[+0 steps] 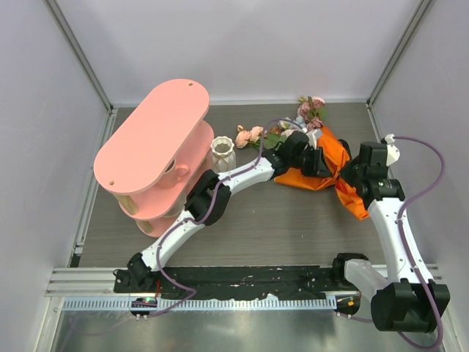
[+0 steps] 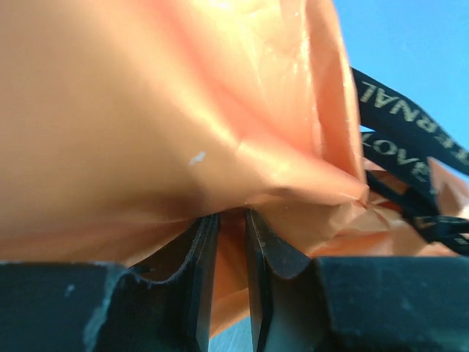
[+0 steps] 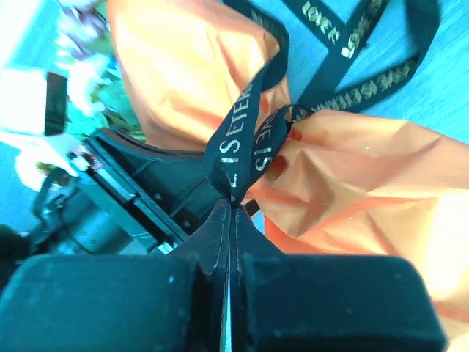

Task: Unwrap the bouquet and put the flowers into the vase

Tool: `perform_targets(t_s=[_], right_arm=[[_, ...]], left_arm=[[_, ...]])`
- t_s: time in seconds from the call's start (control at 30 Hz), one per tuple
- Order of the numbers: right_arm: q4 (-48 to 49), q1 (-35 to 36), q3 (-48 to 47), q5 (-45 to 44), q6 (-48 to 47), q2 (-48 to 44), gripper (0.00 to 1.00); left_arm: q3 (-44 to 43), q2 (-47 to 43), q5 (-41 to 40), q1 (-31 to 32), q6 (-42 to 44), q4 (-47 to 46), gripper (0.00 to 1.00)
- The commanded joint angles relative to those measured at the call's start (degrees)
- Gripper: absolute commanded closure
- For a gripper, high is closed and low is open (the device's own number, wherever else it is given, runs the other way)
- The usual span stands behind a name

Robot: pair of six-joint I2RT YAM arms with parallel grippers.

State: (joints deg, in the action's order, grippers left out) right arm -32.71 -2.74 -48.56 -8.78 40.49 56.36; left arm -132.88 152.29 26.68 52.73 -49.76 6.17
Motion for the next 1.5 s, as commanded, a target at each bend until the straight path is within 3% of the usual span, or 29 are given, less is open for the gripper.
perform_targets(t_s=[0.0,0.23,0.43,0.63,0.83,0.97,1.1,1.47], right_arm=[[2.5,0.2,-10.3,-2.8,-1.1,-5.1,0.99],[3.0,0.2,-1.3,-3.7,-1.7,-6.3,0.99],[7.9,0.3,8.1,-3.2,-2.9,-4.1,0.99],[9.4,0.2,10.7,-1.0,-4.1,-1.2,0.99],[8.0,0.3,10.0,-1.2,-4.6,-1.0,0.82],[5.1,0.0,8.3,-4.8,-5.4,-0.4,0.61],[3.4,-0.7,7.7,-6.4,-5.6,-0.7,0.60],[3.3,-0.8,10.1,-5.6,-6.4,-0.8,0.62]], left_arm=[[-1.1,3.6,-2.4,-0.3,-0.2,3.4,0.74],[1.0,1.5,-1.5,-0.2,1.1,2.1,0.73],[7.0,-7.1,-0.5,-0.3,4.5,1.2,0.63],[9.2,-11.1,1.4,-0.3,3.9,-1.6,0.62],[9.9,-11.3,4.2,-0.1,-1.5,-7.5,0.64],[9.2,-10.9,5.2,0.4,-2.2,-9.1,0.61],[5.7,-7.6,6.1,0.8,-3.5,-9.4,0.59],[1.9,1.6,6.3,0.9,-8.0,-12.7,0.65]])
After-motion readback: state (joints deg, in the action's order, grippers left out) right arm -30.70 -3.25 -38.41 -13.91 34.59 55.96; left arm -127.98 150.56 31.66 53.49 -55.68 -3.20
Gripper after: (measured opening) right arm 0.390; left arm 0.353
